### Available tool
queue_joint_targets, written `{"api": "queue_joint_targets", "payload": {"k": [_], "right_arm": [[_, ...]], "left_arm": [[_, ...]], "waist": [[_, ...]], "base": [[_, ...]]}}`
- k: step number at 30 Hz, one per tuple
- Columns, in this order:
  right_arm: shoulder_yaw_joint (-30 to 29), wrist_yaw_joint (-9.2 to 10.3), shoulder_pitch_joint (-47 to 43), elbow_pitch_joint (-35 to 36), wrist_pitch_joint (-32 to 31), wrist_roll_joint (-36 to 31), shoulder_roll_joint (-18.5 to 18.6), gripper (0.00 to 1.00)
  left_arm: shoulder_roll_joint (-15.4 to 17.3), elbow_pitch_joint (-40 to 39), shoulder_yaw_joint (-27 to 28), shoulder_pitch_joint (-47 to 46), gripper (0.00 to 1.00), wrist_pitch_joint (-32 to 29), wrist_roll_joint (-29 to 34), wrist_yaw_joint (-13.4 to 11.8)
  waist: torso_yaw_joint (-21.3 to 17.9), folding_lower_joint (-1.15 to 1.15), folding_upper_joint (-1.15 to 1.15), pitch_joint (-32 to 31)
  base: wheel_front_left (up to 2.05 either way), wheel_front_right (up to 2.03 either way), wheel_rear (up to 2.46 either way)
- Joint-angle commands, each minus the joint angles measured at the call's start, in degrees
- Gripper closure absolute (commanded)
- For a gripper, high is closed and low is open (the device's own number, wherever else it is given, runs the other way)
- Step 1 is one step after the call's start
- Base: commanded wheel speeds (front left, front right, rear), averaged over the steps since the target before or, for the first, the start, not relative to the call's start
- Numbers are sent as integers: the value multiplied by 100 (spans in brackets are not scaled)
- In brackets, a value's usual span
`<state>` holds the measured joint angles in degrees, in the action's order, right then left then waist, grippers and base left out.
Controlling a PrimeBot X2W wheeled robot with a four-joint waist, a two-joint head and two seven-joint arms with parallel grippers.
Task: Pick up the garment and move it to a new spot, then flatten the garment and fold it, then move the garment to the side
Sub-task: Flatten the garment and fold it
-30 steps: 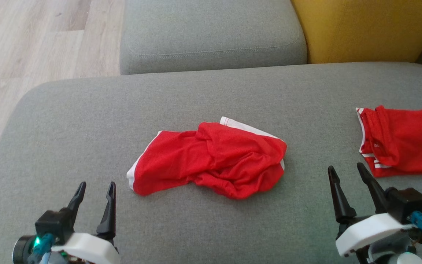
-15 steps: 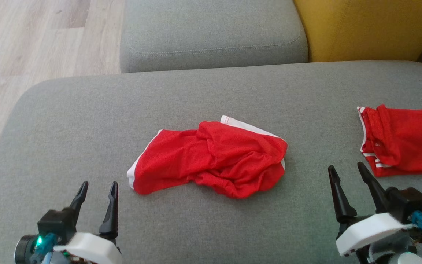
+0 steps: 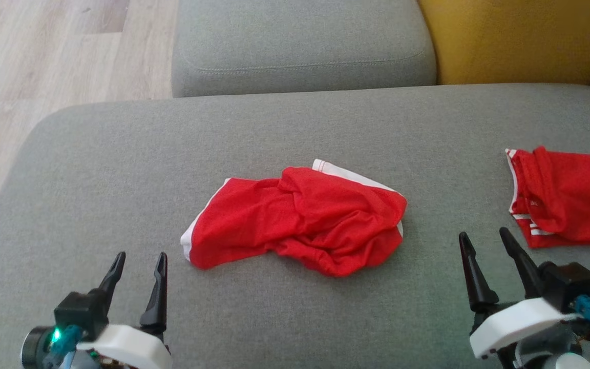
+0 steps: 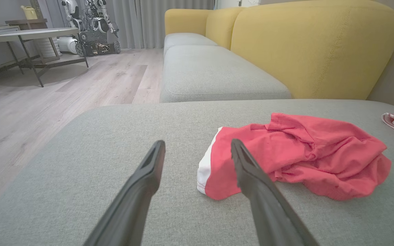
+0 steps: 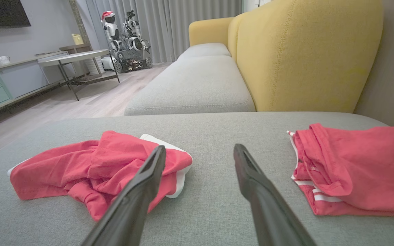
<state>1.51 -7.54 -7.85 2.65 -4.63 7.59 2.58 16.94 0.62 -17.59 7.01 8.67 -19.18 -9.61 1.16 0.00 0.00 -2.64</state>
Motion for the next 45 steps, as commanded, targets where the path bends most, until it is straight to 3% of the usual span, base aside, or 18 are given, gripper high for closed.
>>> {"api": "queue_joint_targets", "payload": {"k": [1, 12, 19, 29, 30, 31, 32, 33, 38, 45], "right_arm": [[137, 5, 208, 151, 0, 51, 30, 0], [1272, 5, 493, -639, -68, 107, 30, 0], [2212, 5, 1296, -1567, 128, 256, 30, 0], [2379, 5, 2449, -3265, 271, 15, 30, 0], [2386, 5, 2489, -3377, 281, 36, 30, 9], [2393, 5, 2520, -3485, 270, 54, 30, 56], [2406, 5, 2554, -3566, 277, 74, 30, 84], [2427, 5, 2585, -3617, 308, 97, 30, 100], [2775, 5, 2659, -3419, 525, 399, 30, 100], [3432, 5, 2708, -2200, 670, 1007, 30, 100]], "left_arm": [[127, -192, 224, -266, 0, 19, -7, -35], [54, 10, 67, -755, 0, 154, 6, 139], [-151, 209, -119, -1288, 0, 325, 44, 291], [-476, 640, -259, -1767, 0, 558, 51, 457], [-492, 675, -253, -1775, 0, 571, 52, 462], [-502, 706, -244, -1781, 0, 582, 54, 466], [-511, 731, -234, -1785, 0, 591, 56, 468], [-516, 754, -221, -1785, 0, 598, 59, 469], [-486, 809, -142, -1737, 0, 619, 85, 460], [-429, 799, -72, -1637, 0, 627, 108, 448]], "waist": [[39, 0, 0, 21], [490, 0, 0, 270], [985, 0, 0, 731], [1522, 0, 0, 1162], [1532, 0, 0, 1165], [1534, 0, 0, 1167], [1529, 0, 0, 1168], [1516, 0, 0, 1157], [1360, 0, 0, 1045], [1029, 0, 0, 870]], "base": [[0, 0, 0], [0, 0, 0], [0, 0, 0], [0, 0, 0], [0, 0, 0], [0, 0, 0], [0, 0, 0], [0, 0, 0], [0, 0, 0], [0, 0, 0]]}}
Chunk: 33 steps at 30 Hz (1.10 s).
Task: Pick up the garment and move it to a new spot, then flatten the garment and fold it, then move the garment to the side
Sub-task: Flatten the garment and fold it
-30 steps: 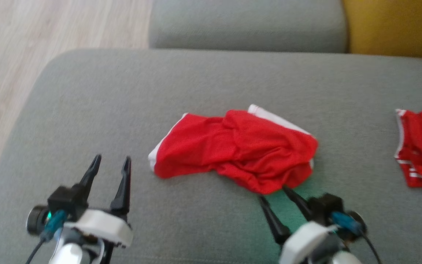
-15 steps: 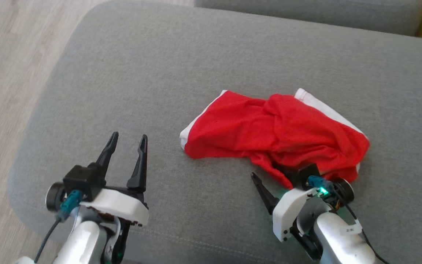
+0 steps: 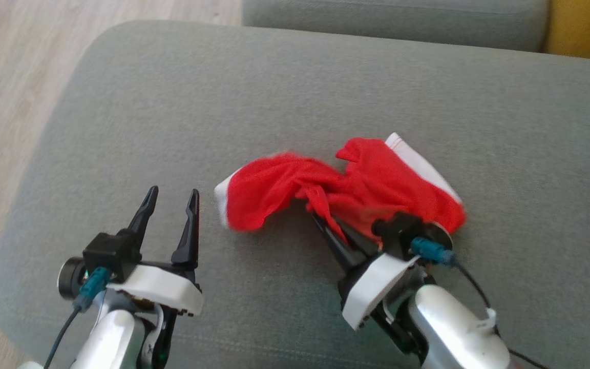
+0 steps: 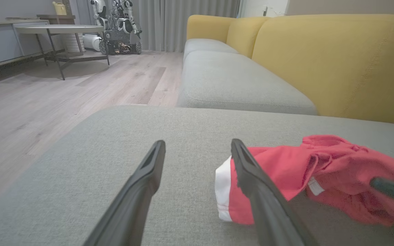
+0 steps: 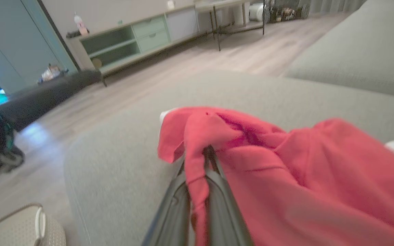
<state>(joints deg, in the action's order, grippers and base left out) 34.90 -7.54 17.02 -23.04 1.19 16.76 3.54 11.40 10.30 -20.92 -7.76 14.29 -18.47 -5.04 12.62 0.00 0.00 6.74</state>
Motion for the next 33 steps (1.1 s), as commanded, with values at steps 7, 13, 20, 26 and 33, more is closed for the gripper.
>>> {"api": "queue_joint_targets", "payload": {"k": [7, 13, 20, 26, 33], "right_arm": [[-682, 5, -24, 1379, -42, 197, -67, 100], [-1896, 5, -452, 1111, -277, 151, -67, 100], [-2554, 5, -550, 354, -346, 209, -67, 100], [-2630, 5, -439, -81, -141, 348, -67, 0], [-2525, 5, -505, 278, 177, 249, -67, 0]], "left_arm": [[154, -229, 277, -116, 0, 68, 49, -30], [161, -211, 245, -159, 0, 69, 47, -16], [166, -181, 210, -234, 0, 69, 49, -9], [187, -156, 202, -251, 0, 69, 43, -17], [196, -139, 224, -135, 0, 70, 13, -80]], "waist": [[-455, 0, 0, -82], [-581, 0, 0, -29], [-617, 0, 0, 39], [-639, 0, 0, 56], [-700, 0, 0, -92]], "base": [[0, 0, 0], [0, 0, 0], [0, 0, 0], [0, 0, 0], [0, 0, 0]]}}
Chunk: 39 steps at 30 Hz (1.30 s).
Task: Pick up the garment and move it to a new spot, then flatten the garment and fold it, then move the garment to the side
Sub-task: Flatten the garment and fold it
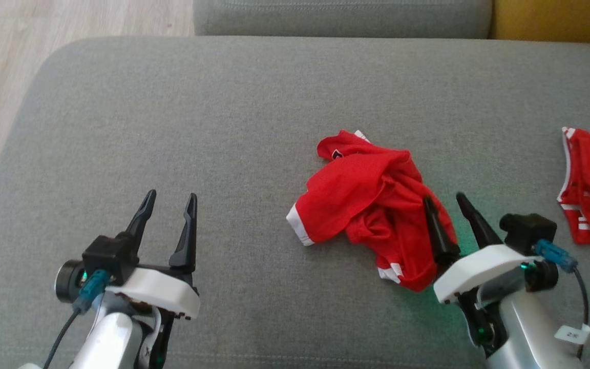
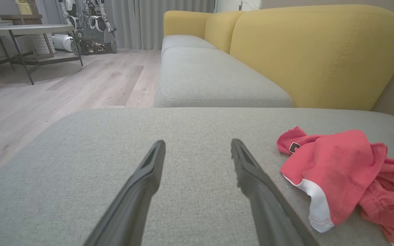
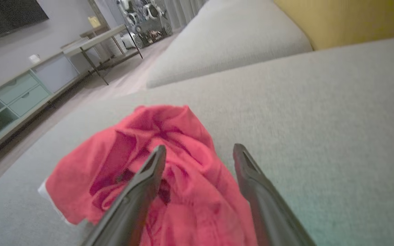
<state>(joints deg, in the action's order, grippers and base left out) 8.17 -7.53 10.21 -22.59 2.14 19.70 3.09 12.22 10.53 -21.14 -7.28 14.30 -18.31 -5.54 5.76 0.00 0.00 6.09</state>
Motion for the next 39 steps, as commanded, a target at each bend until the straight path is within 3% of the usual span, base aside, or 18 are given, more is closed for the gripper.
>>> {"api": "queue_joint_targets", "payload": {"k": [1, 12, 19, 39], "right_arm": [[166, 4, 132, 356, 112, -88, -21, 0], [136, 4, -581, 2036, -5, -899, 165, 0], [23, 4, -1203, 2734, -330, -1126, 156, 0], [-38, 4, -1434, 3060, -552, -1165, 62, 0]], "left_arm": [[115, -167, 256, -155, 0, 69, -9, -46], [210, -353, 349, 216, 0, 67, 0, -243], [281, -507, 339, 451, 0, 3, -10, -331], [340, -645, 259, 587, 0, -108, -53, -433]], "waist": [[-29, 0, 0, -65], [-233, 0, 0, -435], [-363, 0, 0, -598], [-422, 0, 0, -550]], "base": [[0, 0, 0], [0, 0, 0], [0, 0, 0], [0, 0, 0]]}}
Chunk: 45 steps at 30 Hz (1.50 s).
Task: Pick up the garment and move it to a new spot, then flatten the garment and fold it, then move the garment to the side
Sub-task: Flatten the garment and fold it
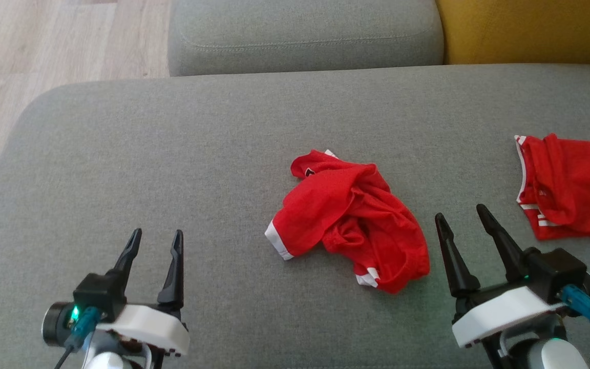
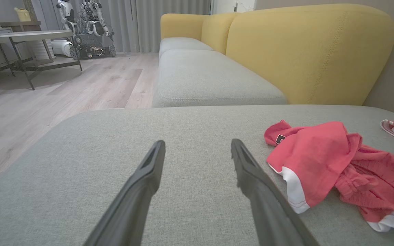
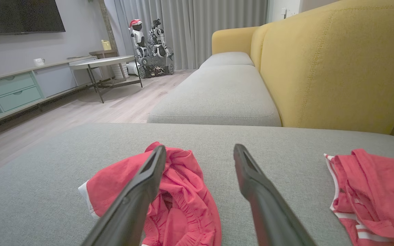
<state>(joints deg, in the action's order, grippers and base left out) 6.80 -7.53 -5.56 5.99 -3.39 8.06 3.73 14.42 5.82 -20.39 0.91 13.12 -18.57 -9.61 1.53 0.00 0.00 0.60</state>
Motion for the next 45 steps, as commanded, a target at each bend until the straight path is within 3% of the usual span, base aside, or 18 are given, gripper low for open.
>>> {"api": "queue_joint_targets", "payload": {"k": [1, 13, 19, 24, 27, 35, 45], "right_arm": [[97, 4, 147, 196, 0, 2, -4, 0], [248, 4, 255, 53, -52, -8, 9, 0], [1105, 4, 670, -326, -153, 43, 187, 0], [1977, 4, 1312, -980, -78, 159, 277, 0], [2558, 4, 1860, -1718, 14, 216, 307, 0], [3153, 4, 2629, -3142, -4, 136, 312, 0], [3499, 4, 3295, -4545, 121, 380, 30, 0]], "left_arm": [[120, -174, 179, -232, 0, 9, -29, -30], [125, -193, 128, -305, 0, 17, -52, -43], [98, -178, 63, -478, 0, 29, -36, -4], [24, -116, -53, -746, 0, 60, 0, 103], [-48, -24, -127, -947, 0, 97, 35, 176], [-200, 128, -165, -1160, 0, 156, 64, 236], [-315, 287, -120, -1228, 0, 183, 79, 331]], "waist": [[2, 0, 0, 0], [17, 0, 0, 107], [135, 0, 0, 297], [408, 0, 0, 535], [684, 0, 0, 733], [1049, 0, 0, 960], [1090, 0, 0, 1053]], "base": [[0, 0, 0], [0, 0, 0], [0, 0, 0], [0, 0, 0], [0, 0, 0], [0, 0, 0], [0, 0, 0]]}}
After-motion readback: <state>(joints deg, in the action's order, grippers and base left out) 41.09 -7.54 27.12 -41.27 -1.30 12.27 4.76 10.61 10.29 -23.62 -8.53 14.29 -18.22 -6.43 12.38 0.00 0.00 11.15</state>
